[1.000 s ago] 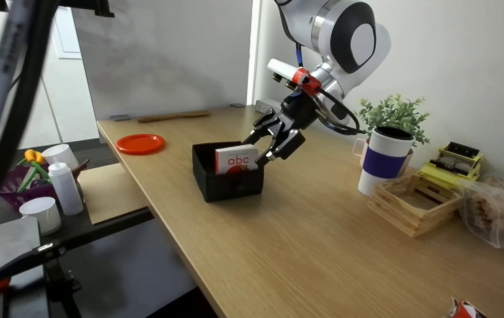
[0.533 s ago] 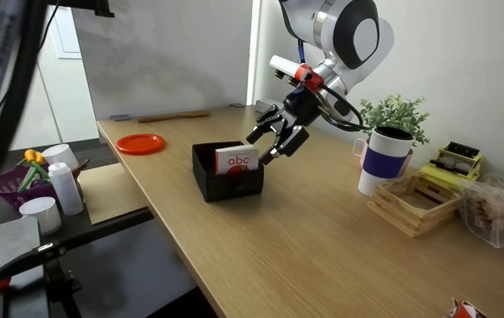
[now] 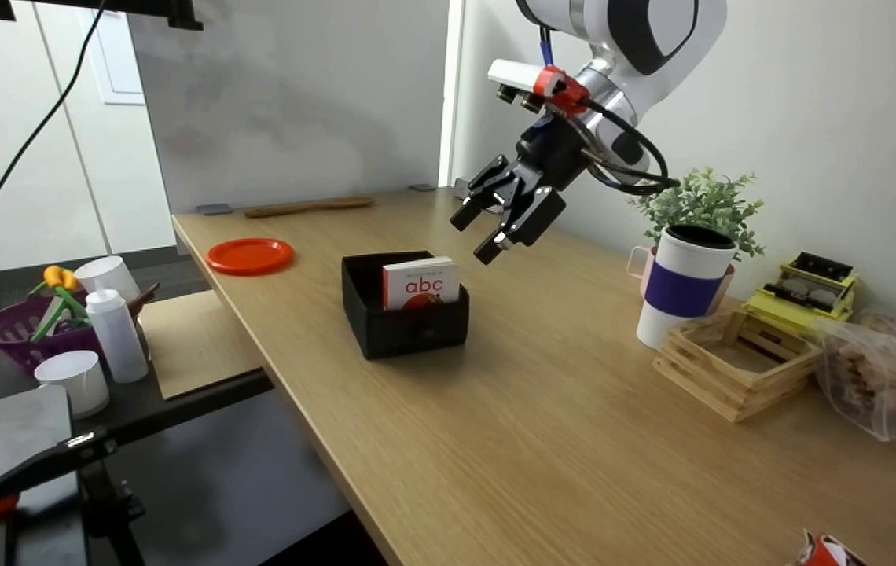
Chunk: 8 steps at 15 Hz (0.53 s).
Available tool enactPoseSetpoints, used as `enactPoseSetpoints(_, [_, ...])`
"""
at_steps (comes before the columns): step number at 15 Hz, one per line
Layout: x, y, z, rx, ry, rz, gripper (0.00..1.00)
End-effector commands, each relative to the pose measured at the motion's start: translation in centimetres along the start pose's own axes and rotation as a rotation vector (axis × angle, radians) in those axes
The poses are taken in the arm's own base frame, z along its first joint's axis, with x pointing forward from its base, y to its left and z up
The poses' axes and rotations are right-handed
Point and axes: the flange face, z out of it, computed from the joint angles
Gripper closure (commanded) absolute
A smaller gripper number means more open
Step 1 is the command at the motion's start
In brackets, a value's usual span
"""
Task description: Put the book inside the black box
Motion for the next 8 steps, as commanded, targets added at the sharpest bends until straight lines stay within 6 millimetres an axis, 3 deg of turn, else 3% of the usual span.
enactPoseSetpoints(1, [-2.4,0.8,-1.0,0.035,0.04,0.035,0.0])
enactPoseSetpoints(4, [-3.6,1.1,-1.6,0.055,0.058,0.067,0.0])
enactPoseSetpoints(5, [-2.2,0.4,-1.7,0.016,0.043,0.041,0.0])
enactPoseSetpoints(8, [-2.9,0.6,-1.9,0.022,0.05,0.053,0.0])
